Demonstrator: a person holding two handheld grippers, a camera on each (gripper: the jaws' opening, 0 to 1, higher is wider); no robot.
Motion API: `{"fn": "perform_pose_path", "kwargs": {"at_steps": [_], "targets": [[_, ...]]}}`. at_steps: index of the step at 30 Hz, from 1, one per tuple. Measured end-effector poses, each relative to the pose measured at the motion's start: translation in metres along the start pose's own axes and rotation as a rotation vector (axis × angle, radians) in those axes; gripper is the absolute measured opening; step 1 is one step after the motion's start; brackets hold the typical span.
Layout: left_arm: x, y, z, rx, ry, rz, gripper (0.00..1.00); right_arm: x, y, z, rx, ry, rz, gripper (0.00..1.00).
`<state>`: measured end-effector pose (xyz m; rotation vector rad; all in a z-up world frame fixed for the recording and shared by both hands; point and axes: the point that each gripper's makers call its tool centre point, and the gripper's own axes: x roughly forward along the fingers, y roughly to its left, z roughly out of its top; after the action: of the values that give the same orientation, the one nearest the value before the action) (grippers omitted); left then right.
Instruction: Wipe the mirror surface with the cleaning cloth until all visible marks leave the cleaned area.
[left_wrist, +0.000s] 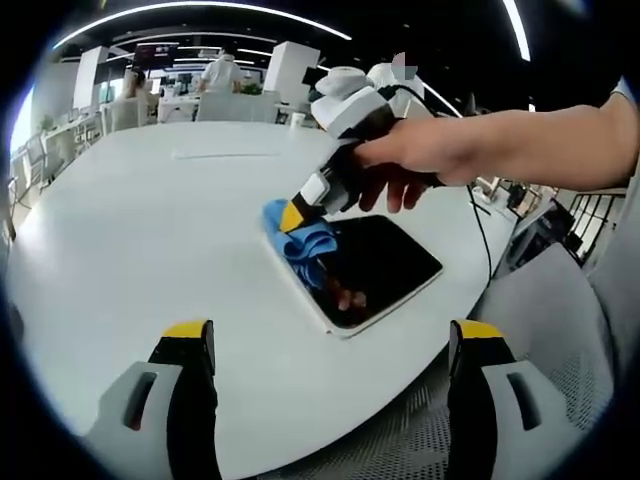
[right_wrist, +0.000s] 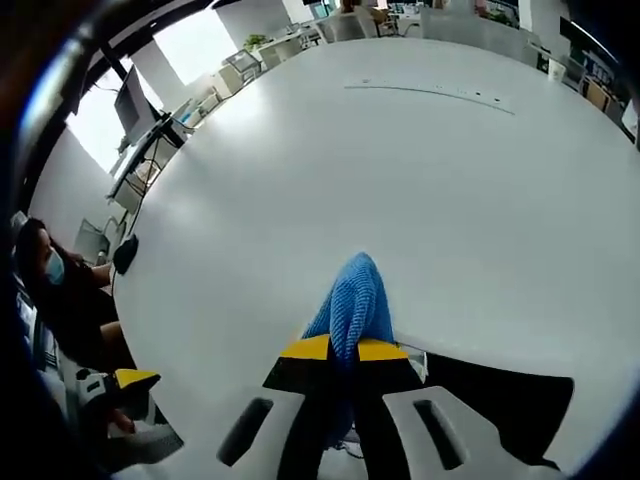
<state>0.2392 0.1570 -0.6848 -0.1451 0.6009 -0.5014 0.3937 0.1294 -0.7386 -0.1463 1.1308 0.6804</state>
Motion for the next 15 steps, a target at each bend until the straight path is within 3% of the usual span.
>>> {"fn": "perform_pose_path", "kwargs": {"at_steps": [15], "targets": [[0.000,0.000,0.000,-0.004,-0.001,0.002,0.95,-0.007,-0.016,-0.005,0.008,-0.006,-0.012,0.02]]}}
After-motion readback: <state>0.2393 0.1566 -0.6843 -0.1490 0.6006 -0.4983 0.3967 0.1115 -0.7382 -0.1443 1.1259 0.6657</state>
